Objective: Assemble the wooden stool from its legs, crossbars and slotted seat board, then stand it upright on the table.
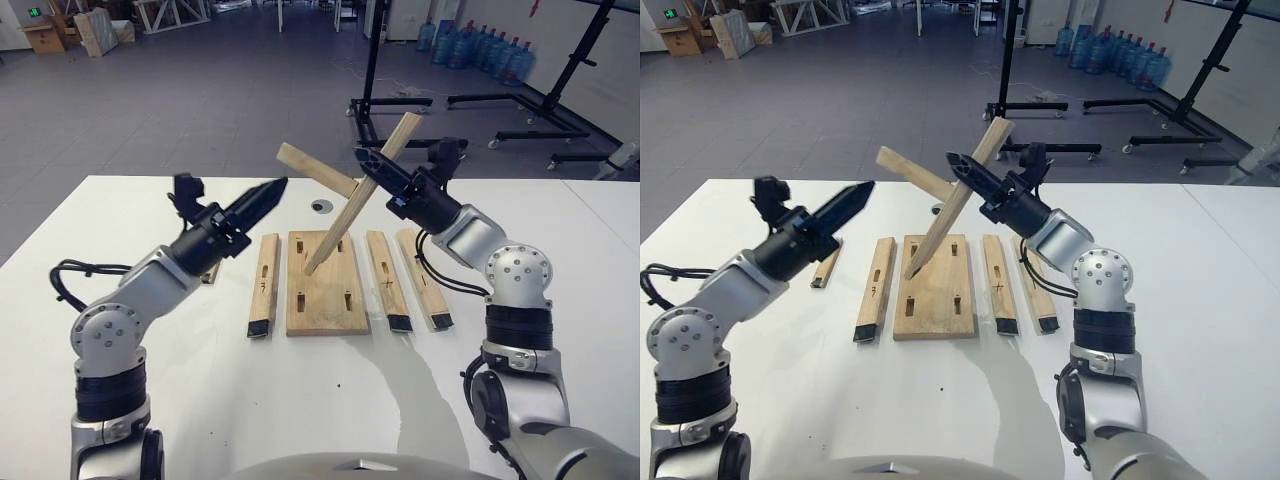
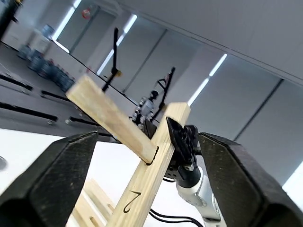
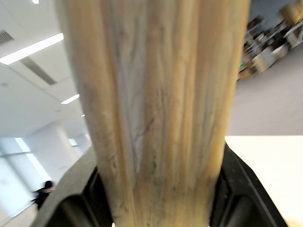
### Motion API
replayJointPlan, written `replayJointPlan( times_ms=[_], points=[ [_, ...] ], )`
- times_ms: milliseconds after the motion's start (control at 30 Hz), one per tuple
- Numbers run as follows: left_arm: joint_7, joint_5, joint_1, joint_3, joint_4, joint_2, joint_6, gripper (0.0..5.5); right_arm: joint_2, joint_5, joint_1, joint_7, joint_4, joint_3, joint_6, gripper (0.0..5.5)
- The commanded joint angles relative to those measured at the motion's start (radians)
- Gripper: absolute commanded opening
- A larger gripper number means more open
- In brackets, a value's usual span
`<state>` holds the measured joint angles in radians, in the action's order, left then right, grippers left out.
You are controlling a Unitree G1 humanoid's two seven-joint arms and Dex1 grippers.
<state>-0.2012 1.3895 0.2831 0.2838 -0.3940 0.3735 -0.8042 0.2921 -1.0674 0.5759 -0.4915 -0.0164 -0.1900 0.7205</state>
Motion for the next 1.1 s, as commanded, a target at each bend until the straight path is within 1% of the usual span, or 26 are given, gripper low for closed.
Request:
replayJointPlan(
  times_ms=[33,100,133,167,300,400,467,600,667,833,1000,1100],
  points=[
    [0.027,-0.056,-0.018,0.004,0.003,0.013,0.024,4.50,0.024,0.222,0.015,-0.092,-0.033,0.064,-0.195,2.05],
    [0.033,-0.085,-0.041,-0.003,0.010,0.001,0.038,4.79,0.013,0.338,0.015,-0.138,-0.061,0.092,-0.333,2.05],
    [0.034,-0.100,-0.052,-0.009,0.011,-0.005,0.045,4.83,0.011,0.396,0.019,-0.159,-0.087,0.108,-0.401,2.05],
    [0.032,-0.114,-0.058,-0.013,0.013,-0.011,0.050,5.02,0.006,0.446,0.030,-0.170,-0.125,0.116,-0.465,2.05],
    [0.026,-0.157,-0.072,-0.025,0.025,-0.027,0.067,5.40,-0.021,0.543,0.113,-0.217,-0.283,0.126,-0.597,2.05],
    [0.020,-0.172,-0.069,-0.025,0.039,-0.035,0.071,5.40,-0.052,0.572,0.208,-0.218,-0.429,0.100,-0.663,2.05],
    [0.014,-0.185,-0.066,-0.030,0.048,-0.037,0.071,5.40,-0.061,0.560,0.269,-0.260,-0.545,0.079,-0.658,2.05],
    [0.018,-0.202,-0.067,-0.034,0.052,-0.049,0.074,5.40,-0.064,0.561,0.312,-0.445,-0.713,0.063,-0.743,2.05],
    [0.014,-0.208,-0.067,-0.038,0.055,-0.051,0.072,5.40,-0.055,0.578,0.314,-0.527,-0.761,0.065,-0.792,2.05],
    [0.013,-0.224,-0.081,-0.044,0.049,-0.058,0.071,5.40,-0.049,0.675,0.340,-0.682,-0.897,0.101,-0.987,2.05],
    [0.006,-0.236,-0.081,-0.045,0.062,-0.065,0.067,5.40,-0.068,0.682,0.351,-0.824,-0.967,0.091,-1.082,2.05],
    [0.004,-0.239,-0.080,-0.048,0.063,-0.068,0.067,5.40,-0.067,0.697,0.358,-0.855,-0.994,0.089,-1.130,2.05]
  ],
)
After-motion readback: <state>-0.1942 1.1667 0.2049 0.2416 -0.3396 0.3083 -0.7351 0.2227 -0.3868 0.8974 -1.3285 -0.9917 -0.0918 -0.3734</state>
